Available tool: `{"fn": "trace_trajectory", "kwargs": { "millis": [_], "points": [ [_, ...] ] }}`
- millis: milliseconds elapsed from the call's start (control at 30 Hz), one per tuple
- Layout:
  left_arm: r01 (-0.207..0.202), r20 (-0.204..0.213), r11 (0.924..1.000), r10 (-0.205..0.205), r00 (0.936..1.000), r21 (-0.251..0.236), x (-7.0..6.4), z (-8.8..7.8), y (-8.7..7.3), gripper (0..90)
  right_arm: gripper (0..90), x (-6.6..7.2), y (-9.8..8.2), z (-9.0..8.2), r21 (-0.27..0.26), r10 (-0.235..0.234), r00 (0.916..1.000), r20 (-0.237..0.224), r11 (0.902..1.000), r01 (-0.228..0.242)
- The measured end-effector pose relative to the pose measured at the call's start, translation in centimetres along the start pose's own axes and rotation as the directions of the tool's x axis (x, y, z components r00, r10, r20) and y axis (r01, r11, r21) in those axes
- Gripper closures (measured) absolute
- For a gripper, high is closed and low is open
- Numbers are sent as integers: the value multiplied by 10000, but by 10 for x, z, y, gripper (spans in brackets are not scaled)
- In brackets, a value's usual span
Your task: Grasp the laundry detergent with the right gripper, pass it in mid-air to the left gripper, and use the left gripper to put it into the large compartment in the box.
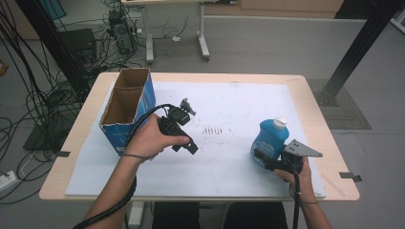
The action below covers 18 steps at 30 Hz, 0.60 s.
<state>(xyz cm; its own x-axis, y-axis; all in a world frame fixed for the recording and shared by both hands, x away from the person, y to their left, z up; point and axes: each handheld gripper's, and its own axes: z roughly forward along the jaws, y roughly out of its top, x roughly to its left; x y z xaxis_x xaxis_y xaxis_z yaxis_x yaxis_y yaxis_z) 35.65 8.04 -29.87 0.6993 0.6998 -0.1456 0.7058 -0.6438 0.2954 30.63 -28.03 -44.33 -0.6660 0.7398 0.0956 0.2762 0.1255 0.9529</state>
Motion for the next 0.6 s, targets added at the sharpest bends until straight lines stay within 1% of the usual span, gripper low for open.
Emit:
{"fn": "trace_trajectory", "kwargs": {
  "millis": [33, 67, 100, 133, 200, 233, 333, 367, 400, 433, 467, 500, 600],
  "points": [
    [-128, -24, 9999, 128, 9999, 18, -1, -5, 1, 107, 405, 0, 2, 0, 47, -47, 10000, -64, 10000, 47],
    [-128, -24, 9999, 128, 9999, 18, -1, -5, 1, 107, 405, 0, 2, 0, 47, -47, 10000, -64, 10000, 47],
    [-247, -31, 9997, 247, 9997, 13, -2, -9, 2, 107, 405, -1, 7, -1, 121, -190, 9995, -252, 9997, 193],
    [-247, -31, 9997, 247, 9997, 13, -2, -9, 2, 107, 405, -1, 7, -1, 121, -190, 9995, -252, 9997, 193],
    [-326, -46, 9995, 327, 9995, 21, -3, -12, 3, 107, 404, -3, 14, -1, 199, -291, 9981, -550, 9993, 303],
    [-480, -20, 9988, 480, 9988, 51, -5, -17, 4, 107, 404, -3, 17, -1, 198, -328, 9973, -652, 9992, 342],
    [-658, 11, 9978, 658, 9978, 100, -7, -22, 6, 106, 404, -5, 27, -2, 188, -455, 9936, -1034, 9987, 476],
    [-777, -3, 9969, 777, 9970, 132, -7, -24, 7, 106, 404, -6, 30, -2, 184, -490, 9926, -1111, 9985, 514],
    [-777, -3, 9969, 777, 9970, 132, -7, -24, 7, 106, 404, -6, 30, -2, 184, -490, 9926, -1111, 9985, 514],
    [-856, -3, 9963, 856, 9963, 120, -8, -28, 9, 106, 404, -7, 36, -2, 200, -664, 9901, -1236, 9974, 694],
    [-856, -3, 9963, 856, 9963, 120, -8, -28, 9, 106, 404, -7, 36, -2, 200, -664, 9901, -1236, 9974, 694],
    [-949, 60, 9954, 948, 9955, 104, -9, -32, 10, 106, 404, -9, 42, -1, 187, -757, 9876, -1378, 9967, 790],
    [-1158, 154, 9932, 1156, 9932, 114, -11, -37, 12, 106, 404, -11, 51, 0, 151, -854, 9821, -1678, 9959, 892]
  ]
}}
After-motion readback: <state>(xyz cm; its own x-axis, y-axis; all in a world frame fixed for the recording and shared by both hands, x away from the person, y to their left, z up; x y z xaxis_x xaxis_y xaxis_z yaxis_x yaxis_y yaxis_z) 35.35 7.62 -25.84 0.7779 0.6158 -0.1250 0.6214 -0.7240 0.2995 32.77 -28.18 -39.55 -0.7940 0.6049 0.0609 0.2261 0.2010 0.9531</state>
